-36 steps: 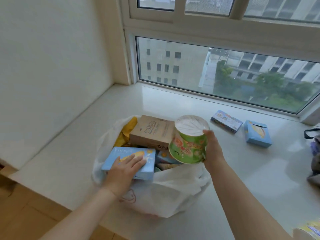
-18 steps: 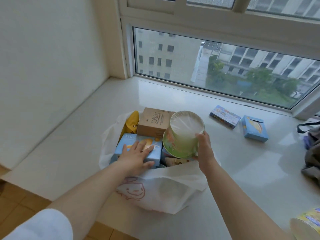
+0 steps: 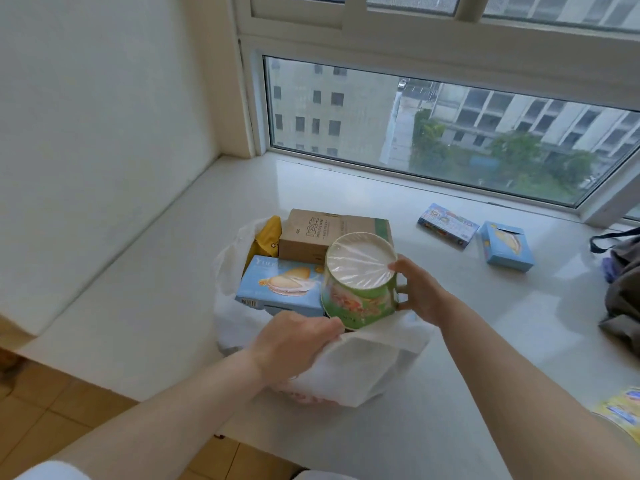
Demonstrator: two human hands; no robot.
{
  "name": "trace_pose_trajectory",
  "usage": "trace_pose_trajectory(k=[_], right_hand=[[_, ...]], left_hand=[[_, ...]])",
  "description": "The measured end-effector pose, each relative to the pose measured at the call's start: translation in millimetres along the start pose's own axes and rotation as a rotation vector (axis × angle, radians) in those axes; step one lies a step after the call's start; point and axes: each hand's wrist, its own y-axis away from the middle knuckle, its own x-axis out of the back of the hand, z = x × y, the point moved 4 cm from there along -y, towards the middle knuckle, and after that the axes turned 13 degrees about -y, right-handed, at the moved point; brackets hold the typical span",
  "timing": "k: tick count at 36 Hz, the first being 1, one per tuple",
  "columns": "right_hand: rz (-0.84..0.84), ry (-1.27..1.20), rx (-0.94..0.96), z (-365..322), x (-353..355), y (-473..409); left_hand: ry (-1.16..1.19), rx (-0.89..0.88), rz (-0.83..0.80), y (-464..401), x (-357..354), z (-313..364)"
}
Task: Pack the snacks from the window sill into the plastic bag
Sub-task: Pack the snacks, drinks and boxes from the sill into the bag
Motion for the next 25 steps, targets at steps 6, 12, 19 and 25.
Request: trace_pose_trajectory(k=[6, 12, 19, 25], right_hand=[[-0.123, 0.572, -0.062, -14.1, 0.4, 17.0], [-0.133, 1.282, -0.065, -19.1, -37.6, 12.4], [-0.229, 1.661, -0.07, 20.3, -71.8, -1.0], [-0.127, 1.488, -0.028, 32.3, -51.0, -18.9]], left_hand=[[-0.082, -0.127, 0.006, 3.3, 1.1, 16.2], [-0.094, -0.07, 0.121, -9.5, 11.8, 13.4], [-0.109, 0.013, 0.149, -16.9, 9.4, 7.0], [-0.084, 0.045, 0.128, -19.0, 6.8, 4.9]])
